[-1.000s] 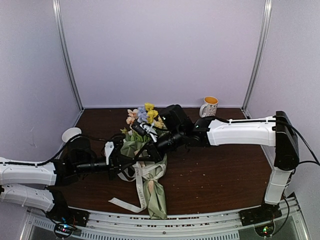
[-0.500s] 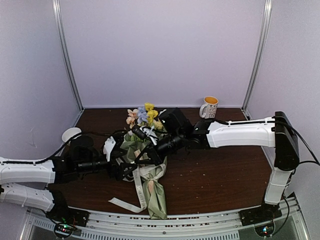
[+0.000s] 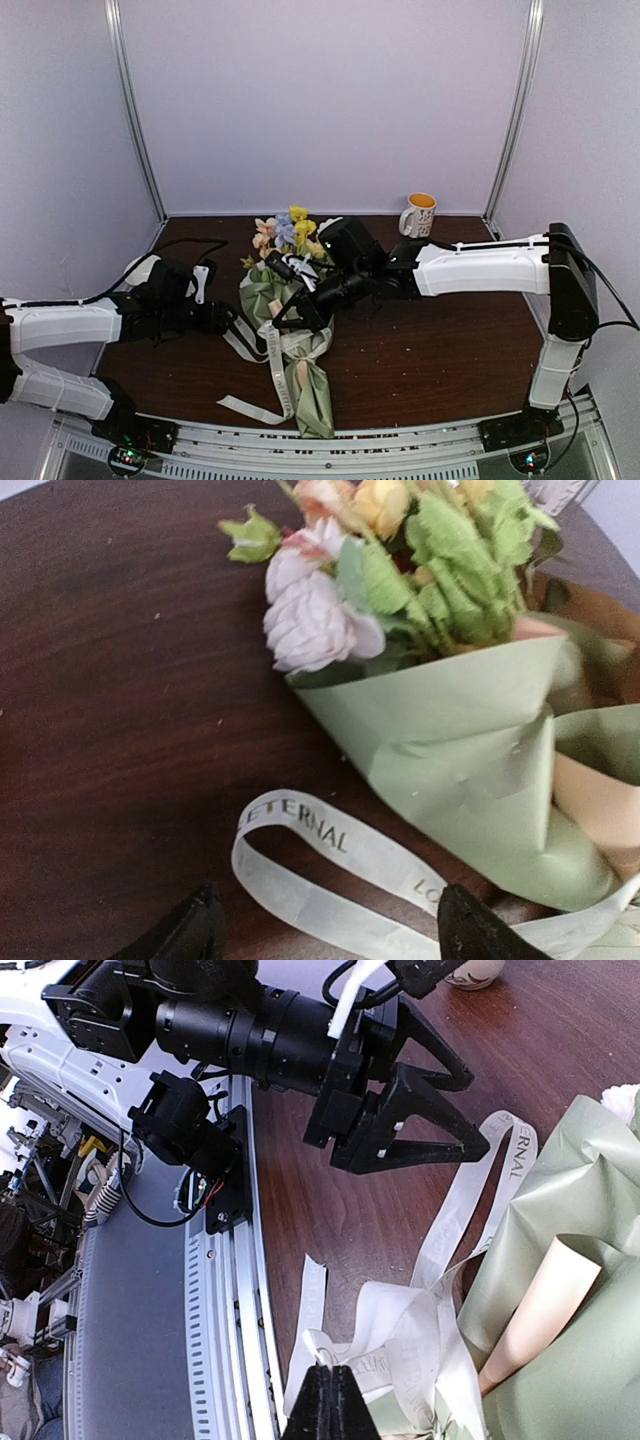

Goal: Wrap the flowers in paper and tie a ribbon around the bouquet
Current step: Cross the half-tied ribbon over the folded bouquet.

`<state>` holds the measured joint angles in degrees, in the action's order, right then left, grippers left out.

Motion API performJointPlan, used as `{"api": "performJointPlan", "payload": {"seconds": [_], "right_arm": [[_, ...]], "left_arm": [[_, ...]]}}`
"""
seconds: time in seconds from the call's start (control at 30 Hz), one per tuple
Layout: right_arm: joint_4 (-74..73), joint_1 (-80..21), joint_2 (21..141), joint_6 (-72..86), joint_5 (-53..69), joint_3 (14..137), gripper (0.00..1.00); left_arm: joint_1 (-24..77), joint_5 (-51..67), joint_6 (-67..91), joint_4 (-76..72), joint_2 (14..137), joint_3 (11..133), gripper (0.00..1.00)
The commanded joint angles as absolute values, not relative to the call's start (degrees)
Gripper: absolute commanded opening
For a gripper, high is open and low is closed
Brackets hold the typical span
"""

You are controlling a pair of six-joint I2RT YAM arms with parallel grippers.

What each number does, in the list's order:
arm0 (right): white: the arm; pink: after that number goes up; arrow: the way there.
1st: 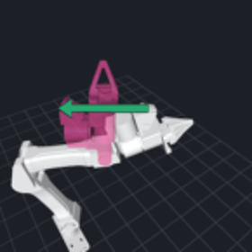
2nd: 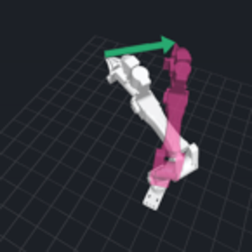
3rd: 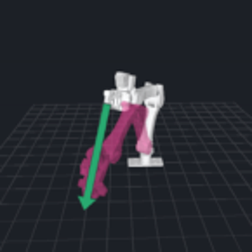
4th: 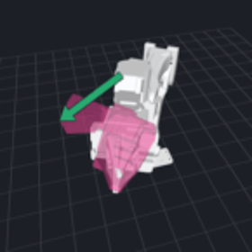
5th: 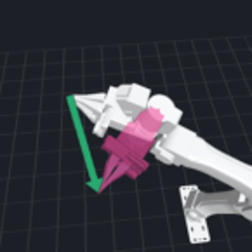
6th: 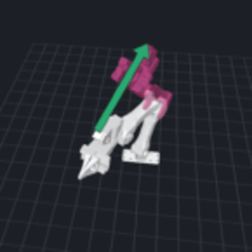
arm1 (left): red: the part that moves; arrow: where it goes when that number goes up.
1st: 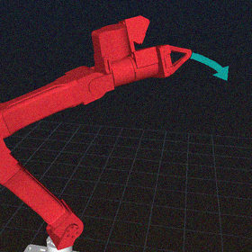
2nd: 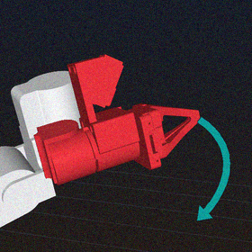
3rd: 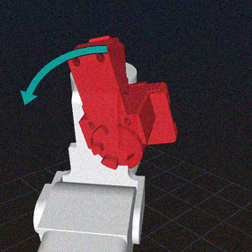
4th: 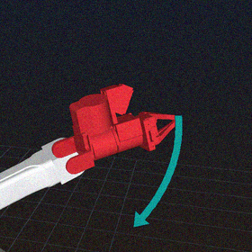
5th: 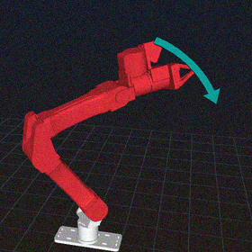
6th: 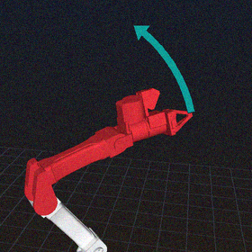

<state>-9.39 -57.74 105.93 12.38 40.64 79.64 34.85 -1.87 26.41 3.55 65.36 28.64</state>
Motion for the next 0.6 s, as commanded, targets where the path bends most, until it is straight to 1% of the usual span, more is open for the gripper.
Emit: {"api": "performJointPlan", "payload": {"seconds": [0.0,0.17,0.23,0.4,0.47,0.5,0.53,0.57], "right_arm": [[-10.07,-57.33,104.31,11.95,39.16,79.28,0.00],[-9.58,-57.36,104.04,11.85,39.08,78.84,0.00],[-9.83,-57.31,104.30,11.86,39.02,78.86,0.00],[-9.48,-57.31,103.80,11.93,38.98,77.78,0.00],[-9.53,-57.25,103.66,11.87,38.89,77.53,0.00],[-9.72,-57.30,103.61,11.87,38.77,77.46,0.00],[-9.88,-57.23,103.62,11.86,38.61,77.43,0.00],[-10.05,-57.23,103.62,11.86,38.28,77.43,0.00]], "left_arm": [[32.91,-4.89,29.91,7.19,68.61,31.23,0.77],[28.62,-4.08,31.15,7.84,74.93,31.29,0.78],[28.26,-3.27,31.18,7.19,78.10,31.65,0.76],[28.22,-0.79,30.89,4.06,84.01,32.94,0.59],[28.25,-1.60,30.93,3.31,85.24,33.13,0.49],[28.26,-1.52,30.95,2.81,85.56,33.02,0.40],[28.28,-1.19,30.85,2.43,85.75,32.91,0.30],[28.28,-0.70,30.62,2.30,85.69,32.88,0.13]]}}
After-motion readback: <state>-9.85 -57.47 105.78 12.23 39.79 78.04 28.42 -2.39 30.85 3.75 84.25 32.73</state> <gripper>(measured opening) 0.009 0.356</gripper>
